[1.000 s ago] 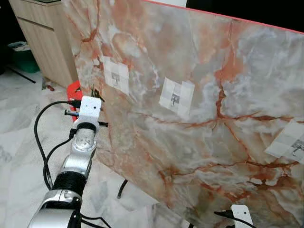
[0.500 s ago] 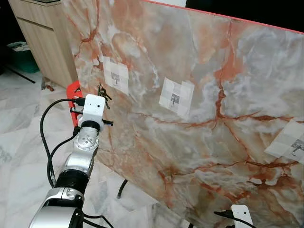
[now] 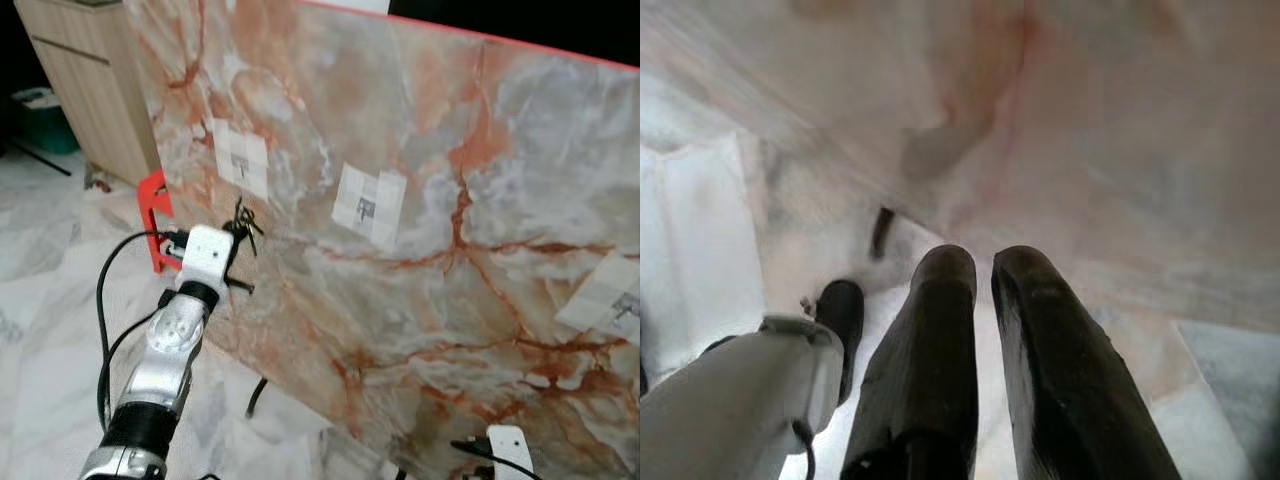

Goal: Hang keys on a hook

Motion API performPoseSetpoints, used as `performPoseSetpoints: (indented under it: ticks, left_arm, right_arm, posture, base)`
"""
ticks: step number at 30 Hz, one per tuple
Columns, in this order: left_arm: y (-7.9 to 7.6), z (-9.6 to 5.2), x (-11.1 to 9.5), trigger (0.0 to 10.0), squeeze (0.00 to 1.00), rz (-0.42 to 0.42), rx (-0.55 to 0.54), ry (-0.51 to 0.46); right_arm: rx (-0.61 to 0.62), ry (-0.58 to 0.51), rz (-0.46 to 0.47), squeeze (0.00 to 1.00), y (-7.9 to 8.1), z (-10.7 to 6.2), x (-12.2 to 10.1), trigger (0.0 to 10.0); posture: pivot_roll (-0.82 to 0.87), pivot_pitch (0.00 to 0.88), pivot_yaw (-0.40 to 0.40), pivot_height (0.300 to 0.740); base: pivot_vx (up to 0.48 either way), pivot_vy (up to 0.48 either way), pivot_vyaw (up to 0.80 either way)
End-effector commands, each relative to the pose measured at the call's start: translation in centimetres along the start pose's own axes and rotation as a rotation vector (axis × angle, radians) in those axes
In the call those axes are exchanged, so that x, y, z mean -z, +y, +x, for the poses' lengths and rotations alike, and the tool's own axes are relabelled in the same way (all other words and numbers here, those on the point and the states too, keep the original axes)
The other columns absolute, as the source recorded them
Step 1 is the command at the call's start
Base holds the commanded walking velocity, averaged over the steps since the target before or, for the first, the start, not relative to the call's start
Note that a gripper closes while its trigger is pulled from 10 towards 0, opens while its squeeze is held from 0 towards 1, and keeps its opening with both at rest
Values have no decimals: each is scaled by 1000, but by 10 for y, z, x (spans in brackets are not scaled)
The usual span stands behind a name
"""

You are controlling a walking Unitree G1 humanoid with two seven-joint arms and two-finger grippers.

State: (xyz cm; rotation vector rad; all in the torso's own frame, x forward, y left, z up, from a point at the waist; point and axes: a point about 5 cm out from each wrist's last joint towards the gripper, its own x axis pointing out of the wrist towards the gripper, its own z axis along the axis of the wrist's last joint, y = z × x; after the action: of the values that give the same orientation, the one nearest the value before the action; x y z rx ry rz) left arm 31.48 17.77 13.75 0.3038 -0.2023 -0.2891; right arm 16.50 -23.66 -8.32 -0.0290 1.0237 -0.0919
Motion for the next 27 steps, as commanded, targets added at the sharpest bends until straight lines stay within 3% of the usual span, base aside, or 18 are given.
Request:
performPoseSetpoints:
  ticks: [1,6,7,8,10,14,18,21,25,27]
  left_arm:
    - [-6,-4,-7,10000,0,-31,80,-23]
    - [-14,-13,-11,10000,0,-126,185,-24]
    - [-16,-14,-13,10000,0,-138,211,-25]
    - [-22,-14,-16,10000,0,-161,266,-28]
    - [-29,-12,-19,10000,0,-161,328,-25]
    - [-35,-11,-21,10000,0,-150,391,-10]
    - [-44,-14,-21,10000,0,-159,472,19]
    - [-47,-16,-20,10000,0,-161,503,30]
    - [-50,-16,-21,10000,0,-171,518,36]
    - [-52,-17,-19,10000,0,-180,521,43]
  right_arm:
    - [-9,-36,-22,0,-3,0,-5,10000]
    - [-42,-61,-87,0,-1,0,-9,10000]
    - [-80,-138,-120,0,-11,-1,-36,10000]
    - [-149,-254,-191,0,-25,-8,-80,10000]
    - [-187,-277,-287,0,-37,-14,-96,10000]
    - [-197,-233,-351,0,-49,-18,-94,10000]
    - [-293,-83,-539,0,-60,-24,-72,10000]
    - [-334,-40,-564,0,-59,-25,-63,10000]
    - [-325,26,-514,0,-55,-21,-45,10000]
    - [-376,54,-546,0,-49,-21,-38,10000]
  posture:
    - [-76,0,-93,740]
    - [-81,0,-93,740]
    - [-88,0,-91,740]
    - [-100,0,-89,740]
    - [-105,0,-88,740]
    - [-115,0,-87,740]
    - [-130,0,-79,740]
    - [-134,0,-77,740]
    - [-124,0,-76,740]
    - [-127,0,-73,740]
  base:
    - [0,0,0]
    - [0,0,0]
    - [0,0,0]
    - [0,0,0]
    - [0,0,0]
    - [0,0,0]
    - [0,0,0]
    - [0,0,0]
    - [0,0,0]
    - [0,0,0]
